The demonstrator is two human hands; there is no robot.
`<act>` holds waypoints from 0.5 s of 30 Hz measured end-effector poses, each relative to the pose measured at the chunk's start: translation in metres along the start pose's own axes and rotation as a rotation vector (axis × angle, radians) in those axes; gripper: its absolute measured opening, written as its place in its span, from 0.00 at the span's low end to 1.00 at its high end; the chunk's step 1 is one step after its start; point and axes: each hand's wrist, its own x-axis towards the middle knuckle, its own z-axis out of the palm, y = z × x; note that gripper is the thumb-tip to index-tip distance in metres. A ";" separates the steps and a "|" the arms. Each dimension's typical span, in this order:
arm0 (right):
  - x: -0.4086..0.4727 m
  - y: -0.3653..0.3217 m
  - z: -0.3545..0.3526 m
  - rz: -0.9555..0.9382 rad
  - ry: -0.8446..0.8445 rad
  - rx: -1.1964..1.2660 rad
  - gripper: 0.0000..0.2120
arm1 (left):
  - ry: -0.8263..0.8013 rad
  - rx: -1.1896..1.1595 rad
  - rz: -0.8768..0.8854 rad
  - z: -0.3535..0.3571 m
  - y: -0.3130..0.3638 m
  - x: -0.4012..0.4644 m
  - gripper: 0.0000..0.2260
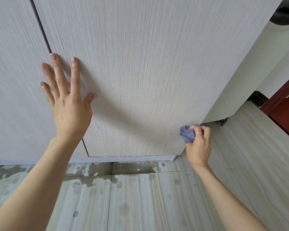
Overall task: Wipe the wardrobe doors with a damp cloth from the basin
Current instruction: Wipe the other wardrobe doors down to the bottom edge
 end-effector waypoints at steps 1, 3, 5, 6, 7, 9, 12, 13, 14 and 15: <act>0.010 -0.008 -0.004 -0.033 0.083 0.051 0.16 | 0.006 -0.003 -0.005 0.001 0.000 -0.001 0.34; 0.030 -0.022 -0.010 -0.116 0.241 0.135 0.16 | 0.012 -0.005 -0.017 0.004 0.001 -0.005 0.32; 0.039 -0.029 -0.007 -0.166 0.310 0.149 0.18 | 0.016 0.008 -0.032 0.007 0.001 -0.008 0.30; 0.036 -0.028 -0.002 -0.163 0.314 0.134 0.18 | 0.018 0.015 -0.035 0.009 0.000 -0.010 0.29; 0.029 -0.023 0.004 -0.147 0.306 0.116 0.18 | 0.021 0.020 -0.033 0.011 -0.001 -0.011 0.28; 0.003 -0.006 0.021 -0.086 0.241 0.098 0.18 | 0.028 0.035 -0.025 0.014 -0.004 -0.011 0.27; -0.038 0.019 0.046 0.203 0.066 0.162 0.16 | 0.034 0.059 -0.014 0.017 -0.007 -0.011 0.26; -0.045 0.023 0.054 0.378 0.023 0.209 0.15 | 0.035 0.066 -0.014 0.018 -0.008 -0.012 0.26; -0.048 0.025 0.059 0.561 -0.002 0.264 0.15 | 0.036 0.068 -0.015 0.018 -0.009 -0.012 0.26; -0.046 0.024 0.063 0.703 -0.002 0.321 0.14 | 0.039 0.071 -0.014 0.019 -0.009 -0.012 0.26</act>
